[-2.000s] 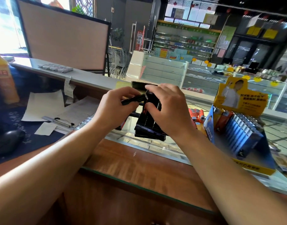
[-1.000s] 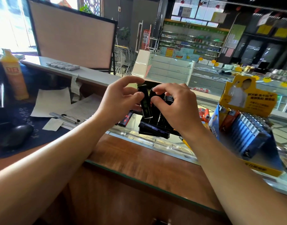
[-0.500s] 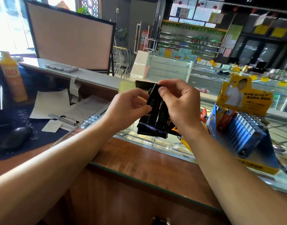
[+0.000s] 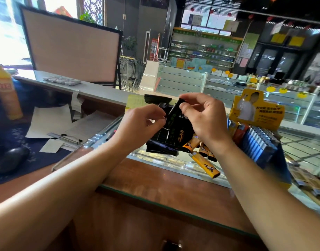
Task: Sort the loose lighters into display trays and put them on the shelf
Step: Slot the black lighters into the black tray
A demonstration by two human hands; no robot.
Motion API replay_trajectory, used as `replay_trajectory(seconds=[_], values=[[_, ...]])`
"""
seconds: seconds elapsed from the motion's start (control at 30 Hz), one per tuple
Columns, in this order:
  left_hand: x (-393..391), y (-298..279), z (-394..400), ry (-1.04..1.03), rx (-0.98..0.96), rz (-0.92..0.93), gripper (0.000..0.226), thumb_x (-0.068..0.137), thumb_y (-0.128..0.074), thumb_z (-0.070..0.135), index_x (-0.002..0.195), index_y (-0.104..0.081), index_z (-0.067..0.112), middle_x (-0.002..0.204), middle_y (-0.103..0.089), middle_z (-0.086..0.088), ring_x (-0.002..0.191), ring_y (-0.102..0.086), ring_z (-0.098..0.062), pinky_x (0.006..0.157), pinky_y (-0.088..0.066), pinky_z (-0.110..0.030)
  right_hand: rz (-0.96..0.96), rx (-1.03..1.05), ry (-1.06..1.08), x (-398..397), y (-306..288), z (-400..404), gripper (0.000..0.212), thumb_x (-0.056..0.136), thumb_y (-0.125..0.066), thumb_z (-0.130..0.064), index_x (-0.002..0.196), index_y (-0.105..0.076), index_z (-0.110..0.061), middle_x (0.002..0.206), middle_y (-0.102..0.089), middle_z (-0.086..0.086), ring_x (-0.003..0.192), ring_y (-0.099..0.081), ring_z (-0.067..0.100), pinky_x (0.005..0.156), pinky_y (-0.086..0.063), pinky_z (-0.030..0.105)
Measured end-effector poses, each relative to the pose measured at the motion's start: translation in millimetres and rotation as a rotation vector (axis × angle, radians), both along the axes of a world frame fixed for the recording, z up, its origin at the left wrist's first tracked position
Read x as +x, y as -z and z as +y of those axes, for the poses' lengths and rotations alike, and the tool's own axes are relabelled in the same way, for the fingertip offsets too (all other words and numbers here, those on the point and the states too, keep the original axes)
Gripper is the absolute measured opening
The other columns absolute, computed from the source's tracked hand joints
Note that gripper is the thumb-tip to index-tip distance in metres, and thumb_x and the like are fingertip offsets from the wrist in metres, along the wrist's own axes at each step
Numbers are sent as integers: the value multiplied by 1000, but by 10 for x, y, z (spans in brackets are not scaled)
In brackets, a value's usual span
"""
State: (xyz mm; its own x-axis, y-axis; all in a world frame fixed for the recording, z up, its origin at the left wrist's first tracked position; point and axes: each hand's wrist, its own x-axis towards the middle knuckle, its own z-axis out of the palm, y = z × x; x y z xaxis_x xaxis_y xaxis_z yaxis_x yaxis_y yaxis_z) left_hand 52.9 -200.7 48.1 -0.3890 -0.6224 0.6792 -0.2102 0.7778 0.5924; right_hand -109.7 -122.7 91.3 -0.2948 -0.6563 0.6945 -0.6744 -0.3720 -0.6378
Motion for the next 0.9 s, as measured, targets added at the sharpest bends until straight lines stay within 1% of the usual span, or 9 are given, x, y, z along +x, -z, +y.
replay_trajectory(seconds=[0.03,0.1,0.2,0.27,0.33,0.47,0.6,0.73,0.9], values=[[15,-8,16,-29,-54,-24,16,86,-74,19,102,-74,21,86,-69,19,79,-67,2,80,-55,-18,0,-8,31,-37,-2,45,16,88,-71,-13,99,-74,-24,84,-71,-15,74,-66,-1,68,-52,13],[59,-16,42,-98,-165,-93,22,86,-74,23,108,-73,21,93,-69,14,89,-67,-7,85,-51,-22,-2,-21,79,-119,5,130,15,89,-70,-15,99,-73,-25,83,-71,-15,74,-67,0,68,-53,16],[126,2,62,-139,-243,-234,35,87,-72,27,121,-69,17,124,-68,2,120,-59,-17,103,-41,-29,77,-5,134,-179,57,231,14,89,-70,-17,97,-72,-28,81,-70,-13,73,-68,3,67,-55,21],[189,59,82,-142,-277,-330,44,87,-72,31,128,-64,15,136,-60,-3,131,-50,-22,109,-34,-30,153,2,152,-143,103,259,15,88,-70,-16,96,-71,-28,76,-67,-18,72,-67,1,66,-53,17],[247,132,93,-162,-335,-434,53,88,-70,39,134,-59,17,144,-54,-4,138,-43,-24,113,-35,-38,248,2,166,-90,141,252,13,87,-70,-13,96,-73,-23,74,-63,-20,70,-65,-1,66,-52,14],[288,212,112,-194,-383,-502,61,87,-57,52,138,-56,18,147,-51,-6,141,-40,-27,113,-38,-45,466,2,172,-9,237,175,14,86,-70,-13,99,-73,-17,83,-66,-8,73,-61,8,71,-49,22],[263,223,124,-184,-372,-503,65,87,-46,57,138,-56,18,147,-50,-6,142,-39,-27,113,-38,-46,612,-32,230,-6,316,119,15,85,-71,-11,99,-72,-14,87,-70,2,76,-63,18,65,-29,14],[255,243,101,-172,-359,-489,64,88,-50,55,140,-55,18,149,-48,-4,143,-36,-24,116,-34,-42,648,-46,259,22,369,74,17,86,-69,-11,102,-70,-14,90,-71,3,80,-65,21,64,-27,15],[258,247,101,-167,-349,-487,62,88,-53,52,139,-55,17,148,-50,-3,142,-37,-23,115,-31,-38,533,-90,270,-6,405,33,13,85,-71,-10,98,-70,-13,82,-70,0,69,-55,9,63,-28,11]])
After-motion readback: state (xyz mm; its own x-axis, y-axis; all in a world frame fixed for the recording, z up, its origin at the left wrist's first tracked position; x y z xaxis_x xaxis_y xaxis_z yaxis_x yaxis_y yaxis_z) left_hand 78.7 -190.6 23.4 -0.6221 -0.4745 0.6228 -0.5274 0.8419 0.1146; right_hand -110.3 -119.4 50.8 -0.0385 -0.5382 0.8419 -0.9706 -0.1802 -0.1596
